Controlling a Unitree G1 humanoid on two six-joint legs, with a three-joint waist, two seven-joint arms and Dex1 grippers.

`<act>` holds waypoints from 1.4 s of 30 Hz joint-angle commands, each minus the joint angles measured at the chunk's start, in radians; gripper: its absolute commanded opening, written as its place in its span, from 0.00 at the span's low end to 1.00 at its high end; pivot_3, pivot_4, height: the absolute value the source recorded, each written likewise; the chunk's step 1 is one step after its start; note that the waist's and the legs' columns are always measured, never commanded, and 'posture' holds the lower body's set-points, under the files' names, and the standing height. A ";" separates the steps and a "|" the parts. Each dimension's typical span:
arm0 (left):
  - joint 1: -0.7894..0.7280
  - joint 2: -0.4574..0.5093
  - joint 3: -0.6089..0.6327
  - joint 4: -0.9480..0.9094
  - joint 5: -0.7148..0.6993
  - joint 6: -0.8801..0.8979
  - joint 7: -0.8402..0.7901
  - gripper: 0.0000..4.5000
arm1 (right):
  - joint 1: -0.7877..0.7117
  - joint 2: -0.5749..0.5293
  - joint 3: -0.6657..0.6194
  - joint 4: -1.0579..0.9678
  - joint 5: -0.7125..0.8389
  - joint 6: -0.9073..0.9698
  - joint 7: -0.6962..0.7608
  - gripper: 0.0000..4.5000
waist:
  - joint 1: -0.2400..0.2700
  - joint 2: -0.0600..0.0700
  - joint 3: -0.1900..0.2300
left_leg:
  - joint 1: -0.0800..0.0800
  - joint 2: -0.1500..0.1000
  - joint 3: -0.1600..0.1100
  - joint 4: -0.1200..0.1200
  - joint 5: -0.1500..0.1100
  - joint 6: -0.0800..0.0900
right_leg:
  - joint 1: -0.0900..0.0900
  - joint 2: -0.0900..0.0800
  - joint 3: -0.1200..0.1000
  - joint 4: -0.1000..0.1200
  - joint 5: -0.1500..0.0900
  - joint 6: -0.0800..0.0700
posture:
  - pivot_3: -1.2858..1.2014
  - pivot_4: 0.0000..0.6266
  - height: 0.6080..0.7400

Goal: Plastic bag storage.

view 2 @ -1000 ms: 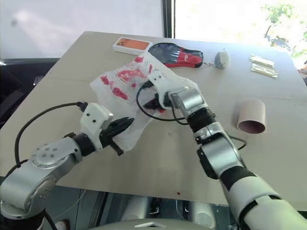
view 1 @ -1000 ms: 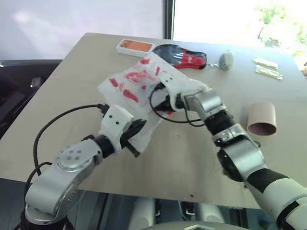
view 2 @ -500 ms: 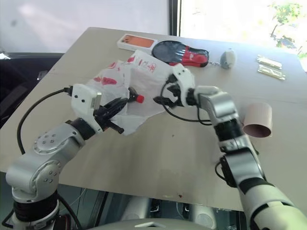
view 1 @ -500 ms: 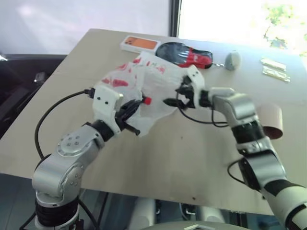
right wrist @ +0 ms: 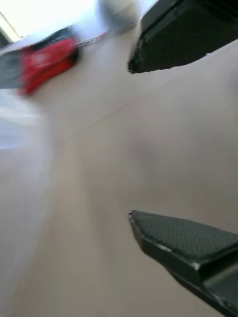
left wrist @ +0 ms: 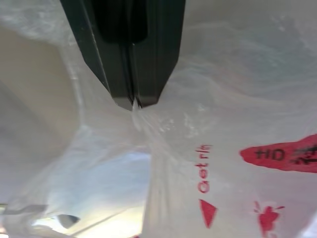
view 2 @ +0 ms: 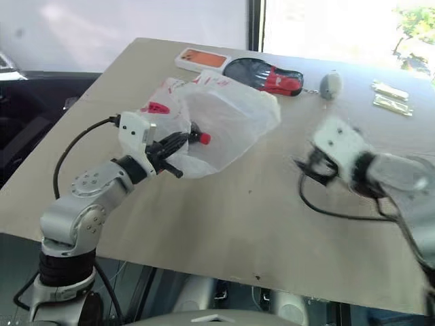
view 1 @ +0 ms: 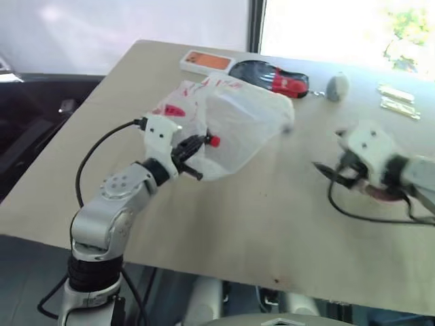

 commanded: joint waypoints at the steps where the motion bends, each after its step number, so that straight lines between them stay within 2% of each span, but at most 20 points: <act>1: -0.030 0.001 -0.020 0.020 0.025 -0.061 -0.031 0.00 | 0.164 0.011 -0.149 -0.057 -0.099 -0.154 -0.030 0.99 | -0.008 0.000 0.000 | 0.000 0.000 0.001 0.000 0.000 0.000 | 0.000 0.000 0.001 0.000 0.000 0.000 | 0.52 0.24 1.00; 5: -0.049 0.002 -0.026 0.062 0.042 -0.090 -0.051 0.00 | 0.344 0.027 -0.223 -0.024 -0.222 -0.294 -0.073 0.99 | -0.013 0.000 0.000 | 0.001 0.001 0.001 0.001 0.000 0.000 | 0.001 0.001 0.001 0.002 -0.002 0.004 | 0.52 0.24 1.00; 7: -0.056 0.002 -0.029 0.074 0.048 -0.101 -0.059 0.00 | 0.368 0.035 -0.231 0.018 -0.273 -0.350 -0.107 0.99 | -0.019 0.000 0.000 | 0.002 0.001 0.000 0.002 0.000 -0.001 | 0.002 0.001 0.001 0.002 -0.002 0.004 | 0.52 0.24 1.00; 11: -0.066 -0.007 -0.041 0.079 0.058 -0.112 -0.065 0.00 | 0.332 0.041 -0.162 0.142 -0.351 -0.451 -0.159 0.99 | -0.023 0.000 0.000 | 0.002 0.001 0.001 0.004 0.001 0.000 | 0.002 0.002 0.002 0.002 -0.002 0.005 | 0.52 0.24 1.00; 14: -0.069 -0.013 -0.051 0.073 0.066 -0.113 -0.067 0.00 | 0.250 0.060 -0.097 0.270 -0.371 -0.529 -0.187 0.83 | -0.022 0.000 0.000 | 0.003 0.001 0.001 0.006 0.001 -0.001 | 0.003 0.002 0.002 0.003 -0.002 0.005 | 0.52 0.24 1.00; 16: -0.070 -0.015 -0.050 0.066 0.067 -0.109 -0.068 0.00 | 0.200 0.057 -0.060 0.349 -0.391 -0.582 -0.192 0.65 | -0.022 0.000 0.000 | 0.003 0.001 0.001 0.006 0.001 -0.001 | 0.003 0.002 0.002 0.004 -0.002 0.005 | 0.52 0.24 1.00; 20: -0.067 -0.015 -0.040 0.055 0.069 -0.102 -0.061 0.00 | 0.155 0.062 -0.039 0.421 -0.404 -0.642 -0.188 0.19 | -0.021 0.000 0.000 | 0.002 0.001 0.001 0.006 0.001 -0.001 | 0.003 0.002 0.002 0.004 -0.002 0.005 | 0.52 0.24 1.00; 22: -0.065 -0.014 -0.037 0.050 0.069 -0.099 -0.058 0.00 | 0.139 0.075 -0.049 0.422 -0.388 -0.643 -0.180 0.02 | -0.021 0.000 -0.001 | 0.002 0.001 0.001 0.006 0.001 -0.001 | 0.003 0.002 0.002 0.004 -0.002 0.005 | 0.52 0.24 1.00; 24: -0.060 -0.011 -0.029 0.040 0.067 -0.094 -0.054 0.00 | 0.109 0.113 -0.071 0.383 -0.332 -0.604 -0.159 0.02 | -0.021 -0.001 -0.001 | 0.002 0.001 0.000 0.007 0.001 -0.001 | 0.003 0.002 0.002 0.003 -0.002 0.004 | 0.52 0.24 1.00; 27: -0.055 -0.014 -0.009 0.017 0.053 -0.078 -0.044 0.00 | 0.005 0.228 -0.070 0.245 -0.143 -0.452 -0.097 0.02 | -0.026 -0.001 -0.001 | 0.002 0.002 0.000 0.007 0.001 -0.001 | 0.003 0.002 0.002 0.003 -0.002 0.004 | 0.52 0.24 1.00; 28: -0.054 -0.016 -0.002 0.009 0.047 -0.071 -0.041 0.00 | -0.032 0.262 -0.053 0.197 -0.079 -0.389 -0.072 0.02 | -0.031 -0.001 -0.001 | 0.002 0.002 0.000 0.007 0.001 -0.001 | 0.003 0.003 0.002 0.004 -0.002 0.004 | 0.52 0.24 1.00; 32: -0.048 -0.017 0.022 -0.032 0.015 -0.032 -0.032 0.00 | -0.176 0.357 0.111 0.105 0.012 -0.265 -0.027 0.02 | -0.032 0.001 0.000 | 0.003 0.003 0.000 0.007 0.001 -0.002 | 0.003 0.004 0.002 0.005 0.000 0.001 | 0.52 0.24 1.00; 35: -0.019 -0.015 0.059 -0.094 -0.031 0.006 -0.029 0.00 | -0.360 0.520 0.308 0.239 -0.027 -0.287 -0.070 0.02 | -0.030 0.000 0.000 | 0.002 0.002 -0.001 0.009 0.001 -0.002 | 0.003 0.003 0.001 0.005 0.000 0.001 | 0.52 0.24 1.00; 38: 0.003 -0.019 0.086 -0.148 -0.072 0.040 -0.022 0.00 | -0.502 0.657 0.387 0.437 -0.084 -0.345 -0.132 0.02 | -0.044 0.000 0.000 | 0.001 0.003 -0.001 0.010 0.001 -0.001 | 0.003 0.003 0.002 0.006 0.000 0.000 | 0.52 0.24 1.00; 42: 0.040 -0.031 0.116 -0.226 -0.120 0.086 0.020 0.00 | -0.756 0.879 0.437 0.937 -0.189 -0.627 -0.316 0.02 | -0.043 0.000 0.000 | 0.001 0.002 -0.002 0.011 0.001 -0.002 | 0.002 0.003 0.000 0.007 0.001 0.000 | 0.52 0.24 1.00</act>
